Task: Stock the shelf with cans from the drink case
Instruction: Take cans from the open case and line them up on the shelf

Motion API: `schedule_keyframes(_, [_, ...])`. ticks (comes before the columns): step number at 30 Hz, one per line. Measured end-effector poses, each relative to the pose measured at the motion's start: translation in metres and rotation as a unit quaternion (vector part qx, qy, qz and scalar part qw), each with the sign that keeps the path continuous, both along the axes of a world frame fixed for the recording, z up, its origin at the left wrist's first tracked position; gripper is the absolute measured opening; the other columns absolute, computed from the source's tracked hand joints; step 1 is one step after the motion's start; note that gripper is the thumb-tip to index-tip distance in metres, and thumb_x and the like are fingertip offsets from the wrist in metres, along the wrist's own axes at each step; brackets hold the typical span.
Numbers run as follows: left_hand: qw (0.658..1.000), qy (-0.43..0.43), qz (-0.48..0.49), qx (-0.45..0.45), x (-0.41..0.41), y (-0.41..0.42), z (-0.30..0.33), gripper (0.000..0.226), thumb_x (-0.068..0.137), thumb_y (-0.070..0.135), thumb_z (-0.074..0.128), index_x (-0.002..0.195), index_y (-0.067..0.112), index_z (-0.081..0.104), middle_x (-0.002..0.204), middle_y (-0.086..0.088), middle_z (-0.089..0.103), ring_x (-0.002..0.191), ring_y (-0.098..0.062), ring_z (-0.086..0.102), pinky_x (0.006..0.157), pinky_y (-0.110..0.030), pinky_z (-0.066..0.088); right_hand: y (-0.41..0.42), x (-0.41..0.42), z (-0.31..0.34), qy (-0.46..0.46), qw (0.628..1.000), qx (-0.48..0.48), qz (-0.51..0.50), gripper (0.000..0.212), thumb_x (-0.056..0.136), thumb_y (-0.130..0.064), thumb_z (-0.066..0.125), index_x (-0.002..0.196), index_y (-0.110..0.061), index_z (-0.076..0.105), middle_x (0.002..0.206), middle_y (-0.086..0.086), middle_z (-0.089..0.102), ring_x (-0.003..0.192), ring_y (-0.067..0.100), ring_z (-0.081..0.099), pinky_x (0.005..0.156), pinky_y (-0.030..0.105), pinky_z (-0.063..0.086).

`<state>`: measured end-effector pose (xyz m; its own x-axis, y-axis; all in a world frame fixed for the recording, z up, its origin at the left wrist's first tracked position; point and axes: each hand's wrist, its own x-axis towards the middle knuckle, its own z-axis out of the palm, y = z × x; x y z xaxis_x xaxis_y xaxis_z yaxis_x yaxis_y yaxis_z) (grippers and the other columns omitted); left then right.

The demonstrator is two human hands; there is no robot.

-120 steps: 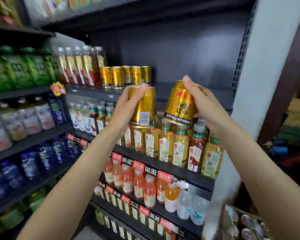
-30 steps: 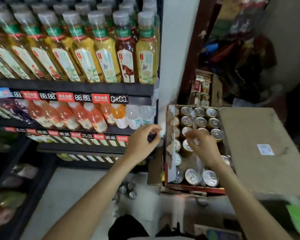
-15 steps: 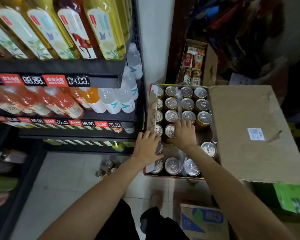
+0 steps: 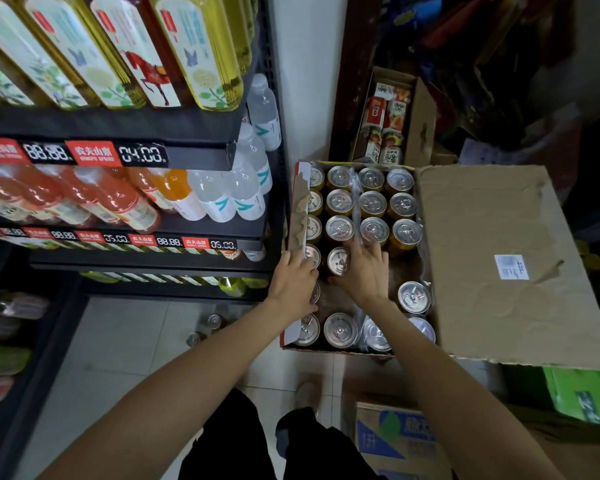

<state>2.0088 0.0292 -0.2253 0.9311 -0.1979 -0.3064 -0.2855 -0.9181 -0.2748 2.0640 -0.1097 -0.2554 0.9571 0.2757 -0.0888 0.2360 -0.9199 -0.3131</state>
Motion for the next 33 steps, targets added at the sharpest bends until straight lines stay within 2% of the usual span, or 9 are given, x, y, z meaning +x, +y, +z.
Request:
schedule_keyframes(5, [1.0,-0.003,-0.015,0.006,-0.003,0.004,0.002,0.072,0.083,0.064,0.048,0.132,0.011,0.045,0.139,-0.007,0.043,0.129,-0.029,0.03,0.102,-0.042,0.027,-0.003,-0.01,0.015,-0.009,0.99,0.126,-0.061,0.07,0.062,-0.037,0.084,0.12,-0.014,0.053,0.119,0.008,0.06,0.108,0.032,0.054,0.088,0.044,0.043])
schedule_keyframes(9, [0.998,-0.008,-0.029,0.056,-0.003,0.0,0.004,0.073,0.084,0.066,0.045,0.133,0.012,0.044,0.139,-0.008,0.042,0.128,-0.031,0.033,0.1,-0.041,0.028,-0.007,-0.017,0.034,0.025,0.963,0.24,-0.117,0.069,0.064,-0.027,0.085,0.121,-0.012,0.049,0.124,0.01,0.051,0.108,0.026,0.054,0.081,0.031,0.042])
schedule_keyframes(16, [0.996,-0.017,-0.073,0.055,-0.001,0.003,0.001,0.067,0.086,0.063,0.044,0.126,0.01,0.049,0.129,-0.01,0.051,0.123,-0.033,0.041,0.1,-0.042,0.028,-0.013,-0.032,0.044,0.035,0.953,0.272,-0.125,0.071,0.063,-0.025,0.086,0.121,-0.01,0.048,0.12,0.01,0.052,0.106,0.024,0.054,0.081,0.026,0.038])
schedule_keyframes(22, [0.994,-0.044,-0.064,-0.083,0.0,0.014,0.0,0.071,0.079,0.065,0.048,0.123,0.009,0.052,0.125,-0.01,0.055,0.118,-0.03,0.041,0.099,-0.045,0.026,-0.021,-0.038,0.05,0.026,0.937,0.323,-0.132,0.073,0.063,-0.022,0.086,0.125,-0.011,0.049,0.124,0.007,0.051,0.11,0.012,0.049,0.087,0.017,0.038])
schedule_keyframes(24, [0.984,-0.051,-0.028,-0.17,-0.004,0.017,0.003,0.073,0.073,0.067,0.053,0.12,0.011,0.055,0.12,-0.009,0.058,0.113,-0.03,0.046,0.102,-0.049,0.028,-0.025,-0.039,0.055,0.017,0.927,0.352,-0.13,0.074,0.063,-0.022,0.085,0.126,-0.011,0.049,0.123,0.004,0.05,0.113,0.016,0.05,0.097,0.025,0.043])
schedule_keyframes(26, [0.953,-0.057,0.037,-0.296,-0.01,0.017,0.013,0.072,0.07,0.067,0.062,0.12,0.016,0.055,0.119,-0.006,0.056,0.11,-0.027,0.051,0.102,-0.051,0.034,-0.031,-0.039,0.063,0.003,0.917,0.379,-0.12,0.072,0.063,-0.027,0.082,0.125,-0.016,0.048,0.121,-0.001,0.05,0.116,0.019,0.051,0.099,0.039,0.045])
schedule_keyframes(27, [0.921,-0.059,0.082,-0.377,-0.014,0.017,0.022,0.067,0.071,0.061,0.067,0.12,0.017,0.054,0.12,-0.004,0.053,0.107,-0.022,0.053,0.098,-0.045,0.041,-0.034,-0.039,0.069,0.006,0.907,0.403,-0.122,0.072,0.063,-0.029,0.081,0.126,-0.02,0.046,0.121,-0.004,0.05,0.117,0.018,0.052,0.099,0.04,0.046])
schedule_keyframes(30, [0.798,-0.076,0.203,-0.562,-0.025,0.021,0.049,0.053,0.076,0.034,0.074,0.122,0.019,0.053,0.121,-0.003,0.046,0.102,-0.012,0.051,0.083,-0.018,0.045,-0.042,-0.039,0.095,0.086,0.844,0.506,-0.156,0.07,0.069,-0.02,0.082,0.127,-0.024,0.042,0.12,-0.009,0.054,0.111,0.006,0.056,0.091,0.023,0.049])
schedule_keyframes(33, [0.649,-0.071,0.296,-0.697,-0.033,0.037,0.073,0.047,0.083,0.021,0.069,0.126,0.026,0.052,0.121,0.003,0.05,0.106,-0.007,0.054,0.083,-0.018,0.048,-0.039,-0.035,0.117,0.173,0.763,0.598,-0.177,0.058,0.071,-0.023,0.077,0.123,-0.018,0.051,0.111,0.0,0.063,0.099,0.01,0.063,0.078,0.021,0.053])
